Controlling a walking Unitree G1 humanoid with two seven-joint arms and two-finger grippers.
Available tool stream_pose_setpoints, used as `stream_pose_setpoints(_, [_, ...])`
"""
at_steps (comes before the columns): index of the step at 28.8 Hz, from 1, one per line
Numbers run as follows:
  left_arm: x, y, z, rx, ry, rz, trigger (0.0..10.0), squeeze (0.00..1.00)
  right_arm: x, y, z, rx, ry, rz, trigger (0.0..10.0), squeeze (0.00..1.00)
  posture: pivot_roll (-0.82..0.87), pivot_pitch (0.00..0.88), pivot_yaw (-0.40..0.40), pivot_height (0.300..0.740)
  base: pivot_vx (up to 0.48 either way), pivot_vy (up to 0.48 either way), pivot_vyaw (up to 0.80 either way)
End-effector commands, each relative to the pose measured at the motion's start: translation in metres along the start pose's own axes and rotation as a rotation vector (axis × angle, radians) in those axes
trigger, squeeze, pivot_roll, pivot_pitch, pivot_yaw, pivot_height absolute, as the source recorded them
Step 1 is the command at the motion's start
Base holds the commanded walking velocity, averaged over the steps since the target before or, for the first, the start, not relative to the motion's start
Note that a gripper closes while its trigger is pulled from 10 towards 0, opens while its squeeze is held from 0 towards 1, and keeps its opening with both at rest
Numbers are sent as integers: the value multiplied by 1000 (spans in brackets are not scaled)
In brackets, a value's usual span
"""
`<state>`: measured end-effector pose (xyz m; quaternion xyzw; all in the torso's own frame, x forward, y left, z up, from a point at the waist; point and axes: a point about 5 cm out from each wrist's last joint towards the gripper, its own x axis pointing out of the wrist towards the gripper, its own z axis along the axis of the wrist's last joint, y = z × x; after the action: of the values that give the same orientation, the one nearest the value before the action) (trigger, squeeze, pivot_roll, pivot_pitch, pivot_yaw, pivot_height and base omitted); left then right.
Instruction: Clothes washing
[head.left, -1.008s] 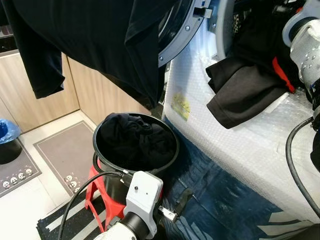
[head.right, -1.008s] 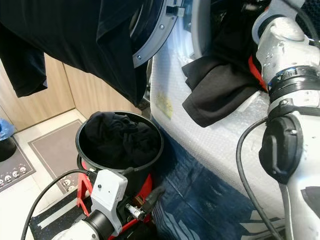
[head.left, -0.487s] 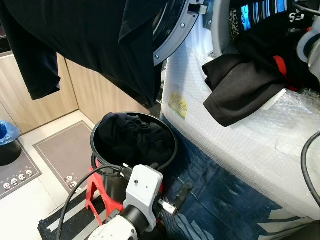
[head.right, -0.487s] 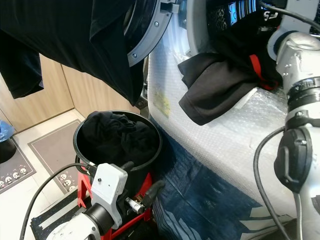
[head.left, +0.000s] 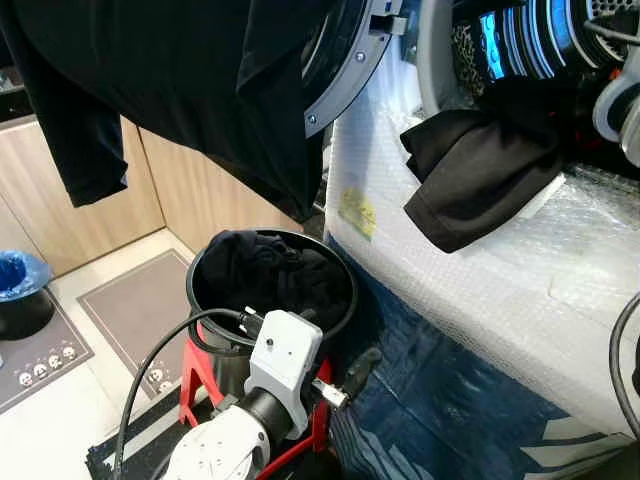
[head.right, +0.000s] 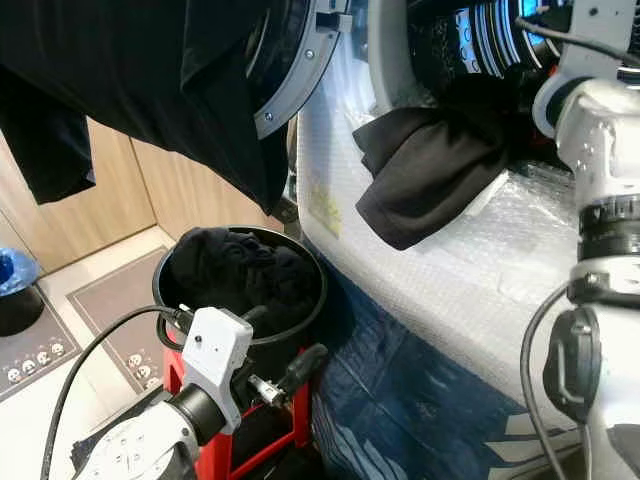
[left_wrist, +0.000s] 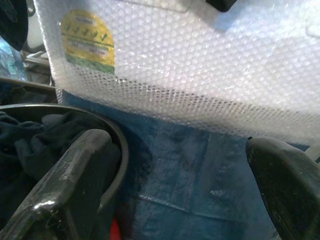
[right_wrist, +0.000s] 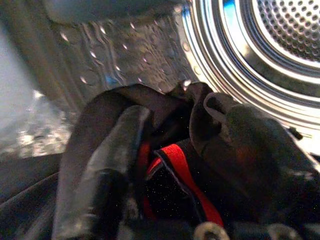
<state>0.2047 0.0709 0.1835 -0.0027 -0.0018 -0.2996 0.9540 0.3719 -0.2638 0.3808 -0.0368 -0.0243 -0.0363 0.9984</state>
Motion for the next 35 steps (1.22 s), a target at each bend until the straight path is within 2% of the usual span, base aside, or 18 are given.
stream_pose_setpoints(1, [1, -1, 1, -4, -11, -18, 10000, 0, -8, -6, 11, 9, -45, 6, 10000, 1000, -26, 50, -84, 740, 0, 0, 0])
stream_pose_setpoints(2, [3, 1, 2, 1, -16, -17, 10000, 0, -16, -6, 11, 17, -109, 56, 10000, 1000, -26, 45, -80, 740, 0, 0, 0])
stream_pose_setpoints(3, [3, 1, 2, 1, -16, -17, 10000, 0, -16, -6, 11, 17, -109, 56, 10000, 1000, -26, 45, -80, 740, 0, 0, 0])
stream_pose_setpoints(6, [6, 3, 3, 9, -25, -25, 10000, 0, -38, -6, 10, 65, -238, 168, 10000, 1000, -38, 25, -66, 740, 0, 0, 0])
stream_pose_setpoints(10, [8, 5, 3, 20, -27, -36, 10000, 0, -51, -5, 3, 108, -300, 250, 10000, 1000, -45, 12, -56, 740, 0, 0, 0])
stream_pose_setpoints(16, [12, 8, 6, 34, -39, -46, 10000, 0, -75, 8, -12, 168, -378, 447, 10000, 1000, -50, 0, -40, 740, 0, 0, 0])
stream_pose_setpoints(19, [13, 9, 6, 35, -41, -50, 10000, 0, -84, 13, -20, 154, -381, 510, 10000, 1000, -50, 0, -40, 740, 0, 0, 0])
stream_pose_setpoints(22, [14, 10, 7, 42, -43, -57, 10000, 0, -101, 29, -41, 155, -342, 673, 10000, 1000, -51, 0, -29, 740, 0, 0, 0])
stream_pose_setpoints(30, [14, 10, 7, 42, -43, -57, 10000, 0, -101, 29, -41, 155, -342, 673, 10000, 1000, -51, 0, -29, 740, 0, 0, 0])
stream_pose_setpoints(31, [14, 10, 7, 44, -43, -59, 10000, 0, -106, 34, -49, 147, -322, 720, 10000, 1000, -51, 0, -28, 740, 0, 0, 0])
stream_pose_setpoints(32, [14, 10, 8, 47, -44, -59, 10000, 0, -114, 50, -69, 121, -225, 832, 10000, 0, -41, 0, -32, 740, 0, 0, 0])
stream_pose_setpoints(33, [14, 10, 8, 47, -44, -59, 10000, 0, -114, 50, -69, 121, -225, 832, 10000, 0, -41, 0, -32, 740, 0, 0, 0])
stream_pose_setpoints(34, [14, 10, 8, 49, -46, -59, 10000, 0, -128, 72, -103, 74, -61, 971, 10000, 0, -37, 0, -36, 740, 0, 0, 0])
stream_pose_setpoints(35, [14, 10, 8, 49, -46, -59, 10000, 0, -128, 72, -103, 74, -61, 971, 10000, 0, -37, 0, -36, 740, 0, 0, 0])
